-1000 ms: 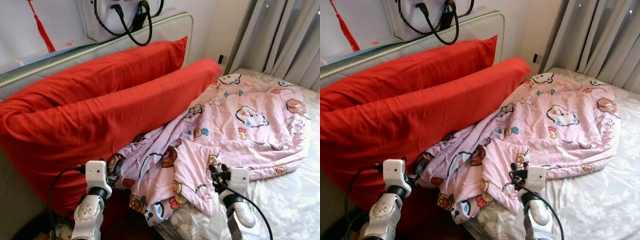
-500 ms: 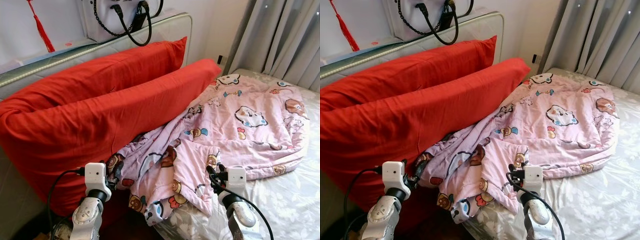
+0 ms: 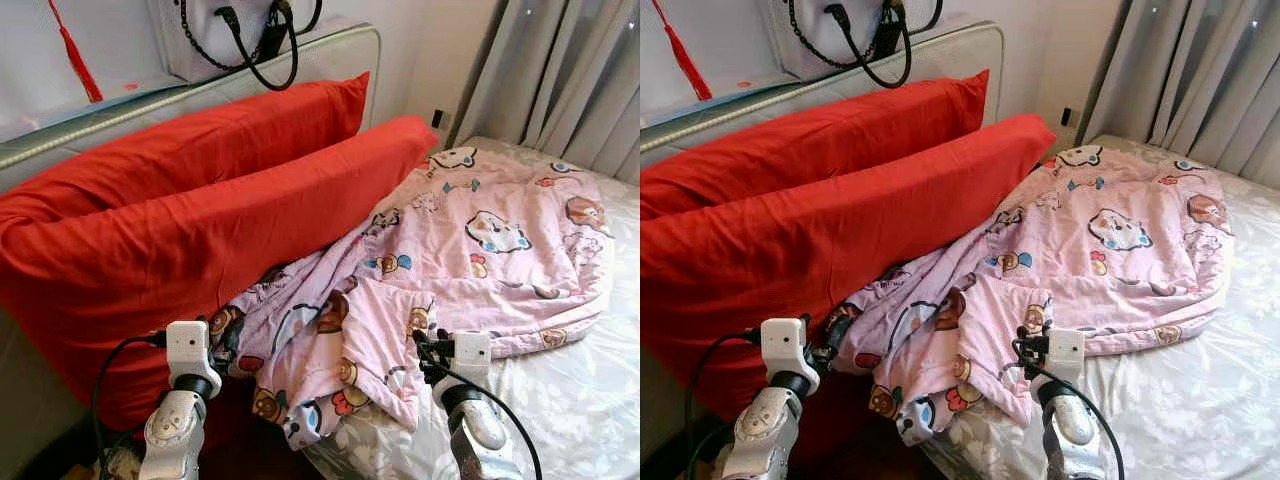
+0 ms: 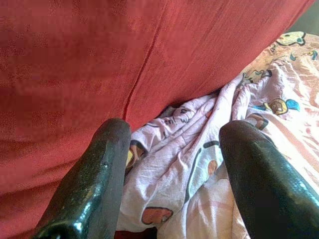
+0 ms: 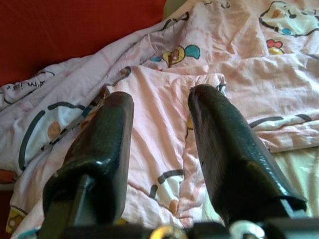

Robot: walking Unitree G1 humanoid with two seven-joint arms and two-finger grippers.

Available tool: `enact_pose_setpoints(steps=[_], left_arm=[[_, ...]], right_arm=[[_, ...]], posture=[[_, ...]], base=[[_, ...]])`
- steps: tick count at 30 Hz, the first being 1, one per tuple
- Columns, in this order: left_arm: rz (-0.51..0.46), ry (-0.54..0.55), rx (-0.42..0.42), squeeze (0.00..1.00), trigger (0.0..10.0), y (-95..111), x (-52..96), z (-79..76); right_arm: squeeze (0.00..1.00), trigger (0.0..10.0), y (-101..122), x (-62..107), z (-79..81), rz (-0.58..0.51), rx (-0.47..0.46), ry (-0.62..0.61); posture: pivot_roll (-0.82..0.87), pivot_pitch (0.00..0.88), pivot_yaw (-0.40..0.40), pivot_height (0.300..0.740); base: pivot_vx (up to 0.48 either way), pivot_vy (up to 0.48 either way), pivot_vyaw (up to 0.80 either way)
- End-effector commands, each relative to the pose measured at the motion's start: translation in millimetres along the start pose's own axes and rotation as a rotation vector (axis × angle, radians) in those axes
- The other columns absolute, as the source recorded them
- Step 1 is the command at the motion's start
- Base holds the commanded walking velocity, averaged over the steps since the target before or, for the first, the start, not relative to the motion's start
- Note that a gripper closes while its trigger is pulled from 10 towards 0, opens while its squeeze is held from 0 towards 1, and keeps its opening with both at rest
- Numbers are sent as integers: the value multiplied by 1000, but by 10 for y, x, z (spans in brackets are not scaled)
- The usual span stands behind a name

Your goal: Clean up the room

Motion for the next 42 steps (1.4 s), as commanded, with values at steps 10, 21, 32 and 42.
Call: enact_pose_setpoints(steps=[10, 21, 32, 42], left_arm=[[-6, 16, 16, 0, 10000, 41, -9, -6], [-1, 11, 23, 0, 10000, 32, -2, -42], [3, 11, 26, 0, 10000, 37, -6, -48], [17, 14, 36, 0, 10000, 4, -12, -48]], right_arm=[[0, 10000, -14, -1, -30, 7, -13, -2], [0, 10000, -50, 12, -46, 20, -14, -6], [0, 10000, -87, 20, -42, 36, -18, -9], [0, 10000, -144, 29, -56, 77, -8, -10]], posture=[[37, 20, -43, 675], [37, 3, -43, 642], [37, 0, -44, 642], [40, 6, -50, 642]], base=[[0, 0, 0], [0, 0, 0], [0, 0, 0], [0, 0, 0]])
Point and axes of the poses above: a point about 5 cm out from each wrist's last joint towards the gripper, its own x axis pointing back from the gripper into the wrist, its own y axis along the axis of the wrist's last joint, z = x × y, the point moved 2 cm from there along -x, pointing out of the wrist towards the gripper, and after that the axes turned 3 degrees about x, right-handed, at the moved point
